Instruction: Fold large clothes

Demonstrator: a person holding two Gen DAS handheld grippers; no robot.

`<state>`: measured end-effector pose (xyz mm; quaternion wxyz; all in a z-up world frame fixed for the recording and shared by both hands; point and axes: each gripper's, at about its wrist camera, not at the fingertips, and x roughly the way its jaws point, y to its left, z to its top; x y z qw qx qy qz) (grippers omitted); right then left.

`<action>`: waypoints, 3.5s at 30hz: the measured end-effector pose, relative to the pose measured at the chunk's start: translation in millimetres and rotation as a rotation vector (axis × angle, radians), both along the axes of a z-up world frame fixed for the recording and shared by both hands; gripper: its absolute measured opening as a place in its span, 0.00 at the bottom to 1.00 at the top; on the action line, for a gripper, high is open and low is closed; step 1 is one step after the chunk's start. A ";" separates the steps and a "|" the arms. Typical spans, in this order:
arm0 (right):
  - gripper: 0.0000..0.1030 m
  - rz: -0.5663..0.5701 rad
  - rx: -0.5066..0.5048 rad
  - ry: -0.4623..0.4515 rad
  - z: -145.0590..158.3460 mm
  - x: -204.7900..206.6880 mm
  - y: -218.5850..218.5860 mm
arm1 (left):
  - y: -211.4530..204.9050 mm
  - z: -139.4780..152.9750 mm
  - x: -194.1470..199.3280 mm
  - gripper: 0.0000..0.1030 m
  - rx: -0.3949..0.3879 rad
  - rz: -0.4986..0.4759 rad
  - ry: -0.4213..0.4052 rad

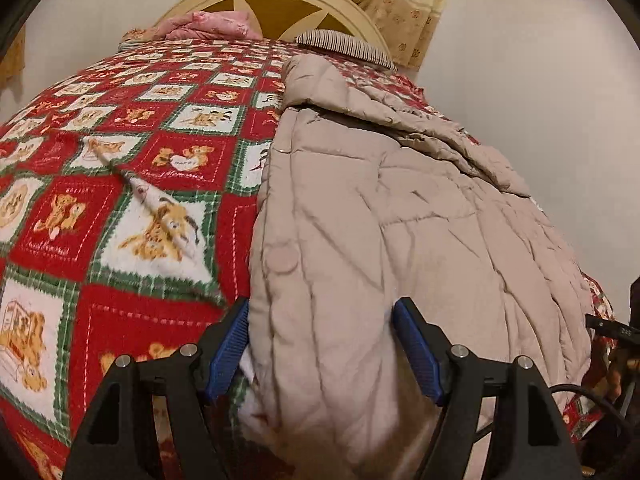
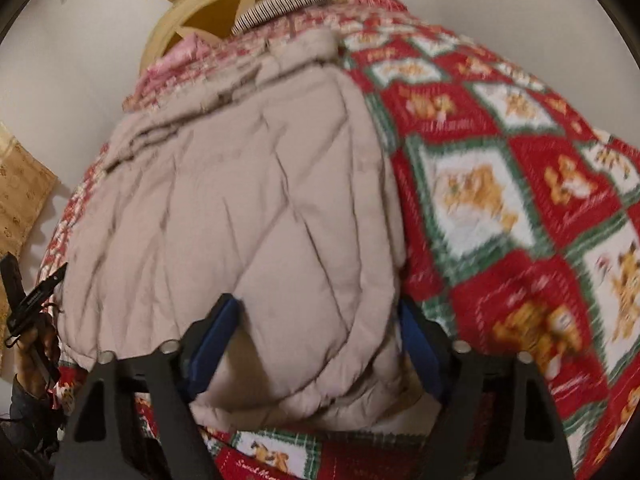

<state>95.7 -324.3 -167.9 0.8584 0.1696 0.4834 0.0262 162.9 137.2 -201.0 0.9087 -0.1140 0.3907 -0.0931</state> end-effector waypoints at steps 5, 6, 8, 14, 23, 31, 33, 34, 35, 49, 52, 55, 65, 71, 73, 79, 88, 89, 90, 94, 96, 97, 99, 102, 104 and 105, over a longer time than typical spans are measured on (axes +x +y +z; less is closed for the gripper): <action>0.18 0.038 0.109 0.007 1.7 -1.7 -3.3 | 2.9 8.8 -12.5 0.10 -0.038 -0.084 -0.044; 0.17 0.040 0.141 0.007 4.6 -2.4 -6.9 | 5.9 14.1 -15.3 0.09 -0.074 -0.104 -0.053; 0.13 0.045 0.183 -0.010 11.1 -9.3 -7.6 | 5.8 32.1 -26.6 0.08 -0.079 -0.136 -0.090; 0.12 0.108 0.281 -0.159 83.2 -43.4 -10.5 | 16.9 97.5 -67.8 0.08 -0.317 -0.227 -0.217; 0.11 0.079 0.386 -0.478 197.0 -73.4 -31.7 | 28.3 182.4 -77.1 0.08 -0.439 -0.266 -0.399; 0.11 -0.148 0.488 -0.365 159.6 80.4 -67.2 | 53.4 154.9 42.6 0.16 -0.457 -0.148 -0.197; 0.11 -0.183 0.518 -0.315 143.9 114.5 -75.7 | 63.3 153.9 52.8 0.19 -0.506 -0.150 -0.158; 0.11 -0.196 0.520 -0.297 138.1 129.2 -78.8 | 66.3 156.1 55.4 0.19 -0.524 -0.160 -0.151; 0.11 -0.211 0.515 -0.282 132.8 140.4 -80.6 | 69.9 159.5 54.5 0.20 -0.536 -0.165 -0.150; 0.17 -0.269 0.354 -0.140 53.0 246.0 -56.7 | -74.5 189.2 61.7 0.85 0.037 -0.132 -0.412; 0.38 -0.278 0.350 -0.173 52.3 245.9 -52.4 | -147.8 159.8 84.0 0.85 0.241 -0.253 -0.393; 0.74 -0.287 0.319 -0.242 67.3 232.5 -45.2 | -180.5 132.4 117.3 0.85 0.366 -0.251 -0.370; 0.89 0.055 -0.023 -0.436 91.9 200.1 87.9 | -140.9 58.5 220.0 0.86 0.307 0.026 -0.092; 0.88 0.060 -0.148 -0.302 44.4 233.8 103.0 | -127.0 48.2 227.9 0.91 0.258 0.065 -0.061; 0.88 0.040 -0.133 -0.274 38.4 240.7 95.4 | -125.2 44.6 232.9 0.93 0.244 0.070 -0.057; 0.89 0.046 -0.181 -0.227 22.5 250.7 104.6 | -124.5 39.1 235.2 0.95 0.229 0.074 -0.044; 0.92 0.047 -0.219 -0.172 10.7 261.8 109.0 | -132.7 30.0 243.9 0.99 0.301 0.081 0.008; 0.93 0.047 -0.222 -0.166 9.6 263.0 109.8 | -133.3 29.4 244.4 0.99 0.308 0.081 0.012; 0.93 0.047 -0.225 -0.163 8.9 263.4 109.9 | -134.0 28.6 244.9 0.99 0.315 0.082 0.015; 0.93 0.045 -0.238 -0.151 6.6 265.1 111.6 | -136.3 26.9 245.9 0.99 0.341 0.085 0.022; 0.93 0.044 -0.242 -0.147 5.8 265.8 112.2 | -137.8 26.6 246.6 0.99 0.354 0.087 0.025; 0.93 0.044 -0.244 -0.145 5.2 266.1 112.6 | -138.3 26.5 246.7 0.99 0.357 0.087 0.025; 0.94 0.043 -0.249 -0.140 4.4 266.9 113.2 | -138.9 26.2 246.8 0.99 0.364 0.088 0.026; 0.94 0.043 -0.254 -0.135 3.4 267.6 113.4 | -139.6 25.7 247.7 0.99 0.374 0.090 0.029; 0.94 0.042 -0.257 -0.132 3.1 268.6 114.2 | -140.3 25.7 248.0 0.99 0.375 0.089 0.030; 0.94 0.042 -0.259 -0.131 3.1 269.3 114.7 | -140.6 25.5 248.3 0.99 0.377 0.090 0.031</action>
